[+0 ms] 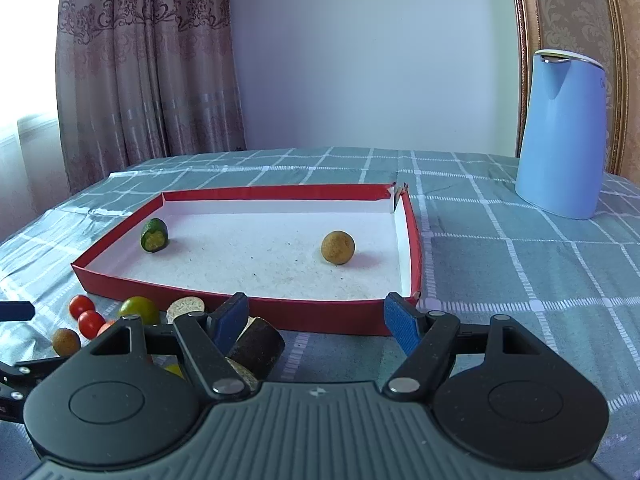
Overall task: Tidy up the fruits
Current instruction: 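Grasp the dark eggplant slice with the right gripper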
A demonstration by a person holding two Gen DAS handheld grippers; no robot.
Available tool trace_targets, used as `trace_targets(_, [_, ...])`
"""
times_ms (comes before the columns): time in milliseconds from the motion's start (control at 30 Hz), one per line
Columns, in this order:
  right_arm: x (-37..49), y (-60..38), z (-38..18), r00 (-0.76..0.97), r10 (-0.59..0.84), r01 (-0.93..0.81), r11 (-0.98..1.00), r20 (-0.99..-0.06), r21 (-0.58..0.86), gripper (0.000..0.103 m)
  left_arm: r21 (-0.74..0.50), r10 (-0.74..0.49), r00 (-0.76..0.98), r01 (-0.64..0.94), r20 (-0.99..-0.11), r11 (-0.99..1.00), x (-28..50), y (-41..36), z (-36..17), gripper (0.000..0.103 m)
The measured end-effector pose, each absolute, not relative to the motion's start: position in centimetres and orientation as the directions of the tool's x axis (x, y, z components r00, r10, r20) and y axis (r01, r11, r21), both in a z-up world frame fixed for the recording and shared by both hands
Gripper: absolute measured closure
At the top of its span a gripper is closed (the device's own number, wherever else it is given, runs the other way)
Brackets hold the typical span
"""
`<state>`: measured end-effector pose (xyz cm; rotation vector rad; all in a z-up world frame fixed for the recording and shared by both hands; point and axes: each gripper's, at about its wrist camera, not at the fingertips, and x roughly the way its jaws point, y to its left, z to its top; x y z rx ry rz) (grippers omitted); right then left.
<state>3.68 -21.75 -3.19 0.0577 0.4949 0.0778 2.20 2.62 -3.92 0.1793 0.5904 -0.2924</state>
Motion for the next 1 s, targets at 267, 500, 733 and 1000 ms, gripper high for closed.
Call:
trace_targets(267, [3.8, -21.7, -3.2, 0.878, 0.086, -0.062, 0.996, -0.471, 0.068, 0.028, 0.030, -0.240, 0.771, 0.318, -0.590, 0.948, 2.8, 1.7, -4.1, 0.032])
trace_targets(500, [3.5, -21.9, -3.0, 0.877, 0.072, -0.046, 0.997, -0.475, 0.066, 0.028, 0.038, -0.232, 0.783, 0.310, -0.576, 0.950, 2.5, 1.6, -4.3, 0.029])
trace_targets(733, [1.8, -22.4, -3.3, 0.862, 0.067, -0.024, 0.996, -0.502, 0.092, 0.032, 0.057, -0.196, 0.794, 0.277, -0.576, 0.959, 2.6, 1.4, -4.4, 0.019])
trace_targets(1000, [2.6, -20.9, -2.9, 0.832, 0.151, -0.064, 0.982, -0.533, 0.177, 0.042, 0.051, -0.180, 0.792, 0.257, -0.584, 0.965, 2.9, 1.5, -4.4, 0.014])
